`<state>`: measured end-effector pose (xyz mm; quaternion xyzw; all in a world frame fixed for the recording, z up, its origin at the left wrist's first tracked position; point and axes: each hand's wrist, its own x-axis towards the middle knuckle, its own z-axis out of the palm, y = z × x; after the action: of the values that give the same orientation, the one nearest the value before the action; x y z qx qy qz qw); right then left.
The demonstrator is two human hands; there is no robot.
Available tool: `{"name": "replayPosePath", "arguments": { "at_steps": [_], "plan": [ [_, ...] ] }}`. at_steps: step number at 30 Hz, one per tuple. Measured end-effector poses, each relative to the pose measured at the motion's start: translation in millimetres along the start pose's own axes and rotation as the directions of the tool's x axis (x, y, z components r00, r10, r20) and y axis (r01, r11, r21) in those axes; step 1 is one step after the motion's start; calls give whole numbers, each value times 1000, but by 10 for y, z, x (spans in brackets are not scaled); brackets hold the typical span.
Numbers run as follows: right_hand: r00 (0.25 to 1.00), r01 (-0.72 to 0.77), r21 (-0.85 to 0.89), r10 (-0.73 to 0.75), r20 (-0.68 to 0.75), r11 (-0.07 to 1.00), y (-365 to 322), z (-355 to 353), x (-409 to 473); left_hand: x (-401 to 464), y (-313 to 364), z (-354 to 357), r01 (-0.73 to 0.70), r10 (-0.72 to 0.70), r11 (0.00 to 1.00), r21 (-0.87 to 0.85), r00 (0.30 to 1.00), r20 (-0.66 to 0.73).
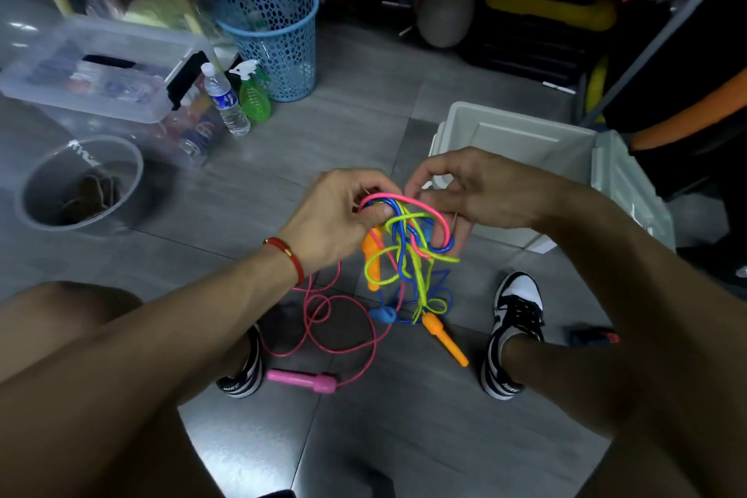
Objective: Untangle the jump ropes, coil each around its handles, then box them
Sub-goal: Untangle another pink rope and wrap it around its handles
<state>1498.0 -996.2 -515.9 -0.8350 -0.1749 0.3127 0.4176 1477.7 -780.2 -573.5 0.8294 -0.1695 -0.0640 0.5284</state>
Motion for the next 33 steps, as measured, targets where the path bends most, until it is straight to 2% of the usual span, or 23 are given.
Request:
{"name": "replayPosePath", "arguments": {
  "at_steps": [3,7,11,14,16,19,22,27,29,31,33],
  "plan": [
    [999,11,-26,-12,-31,1000,20,26,21,23,18,-21,-34,36,999,34,999,-35],
    [985,57,-133,-78,-155,989,50,33,64,47,34,-48,-64,72,990,127,996,-61],
    [980,64,-145,-89,-177,987,81,66,100,49,85,-76,-152,173,940,304,984,-42],
    [978,72,-117,-93,-187,990,85,130,126,46,114,-82,-190,218,904,382,975,-32],
    [979,60,-15,-62,-194,998,65,165,121,41,112,-75,-188,227,894,408,973,-49],
    [988,6,193,25,-155,981,43,220,102,51,119,-101,-210,253,883,421,966,-48],
    [997,-12,220,28,-73,975,46,244,66,61,92,-123,-201,224,920,336,974,-30],
    [953,-16,280,99,-287,960,-26,139,30,66,-12,-137,-128,131,968,215,991,3],
    [965,-61,227,115,-234,972,-37,101,17,58,-35,-122,-116,109,980,163,993,52],
    [990,-79,118,92,-104,990,-15,128,16,37,-41,-91,-121,106,976,180,990,90],
    [993,-59,-1,58,-99,998,20,158,43,10,-63,-65,-135,111,964,230,987,114]
  ]
}}
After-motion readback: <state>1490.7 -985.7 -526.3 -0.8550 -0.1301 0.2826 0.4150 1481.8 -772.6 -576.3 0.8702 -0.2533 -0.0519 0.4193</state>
